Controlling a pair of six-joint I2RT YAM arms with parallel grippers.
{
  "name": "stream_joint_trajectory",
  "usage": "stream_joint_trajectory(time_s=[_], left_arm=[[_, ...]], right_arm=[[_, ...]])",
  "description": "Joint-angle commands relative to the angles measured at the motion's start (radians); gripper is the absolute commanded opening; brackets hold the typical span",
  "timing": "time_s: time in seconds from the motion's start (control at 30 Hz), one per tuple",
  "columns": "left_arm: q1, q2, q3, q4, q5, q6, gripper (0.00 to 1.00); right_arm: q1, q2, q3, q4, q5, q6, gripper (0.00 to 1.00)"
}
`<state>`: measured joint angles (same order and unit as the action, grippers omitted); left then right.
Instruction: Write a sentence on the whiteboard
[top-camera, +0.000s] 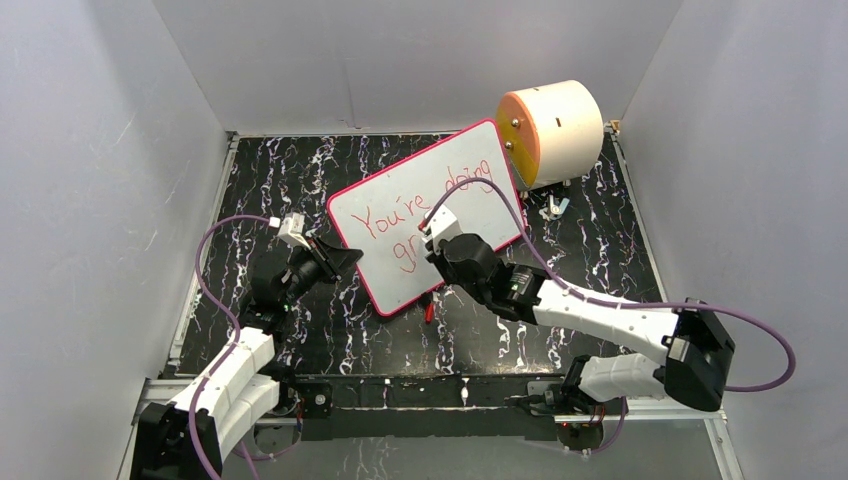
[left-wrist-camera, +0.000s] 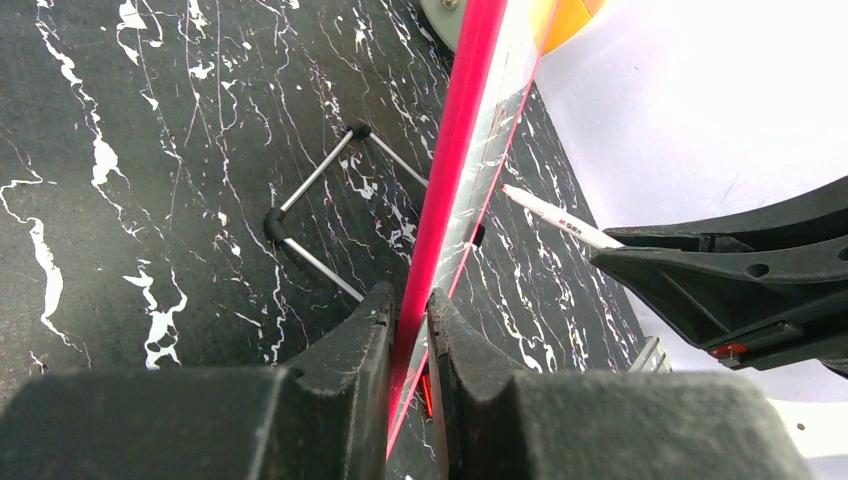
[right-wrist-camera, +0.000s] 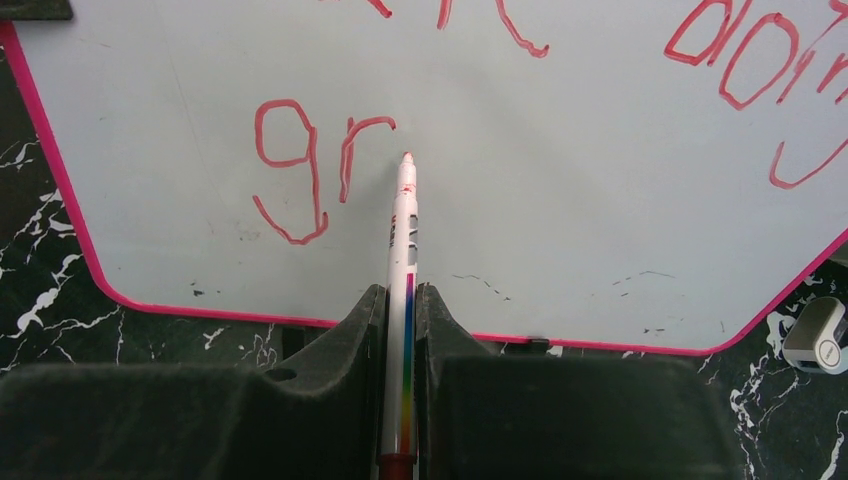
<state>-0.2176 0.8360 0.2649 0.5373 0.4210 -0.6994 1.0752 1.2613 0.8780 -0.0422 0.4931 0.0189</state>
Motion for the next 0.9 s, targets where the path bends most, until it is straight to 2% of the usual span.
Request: stream_joint_trajectory(time_s=[0.0,0.87], left_arm=[[0.004,0.005,0.025,-0.055,-0.027,0.005,0.00],[0.004,0.008,0.027,-0.056,-0.026,0.005,0.00]], right_arm=[[-0.004,-0.070,-0.016,0.028,-0.015,-0.007,0.00],[-0.029,0.001,-0.017,0.025,-0.042,0.009,0.00]])
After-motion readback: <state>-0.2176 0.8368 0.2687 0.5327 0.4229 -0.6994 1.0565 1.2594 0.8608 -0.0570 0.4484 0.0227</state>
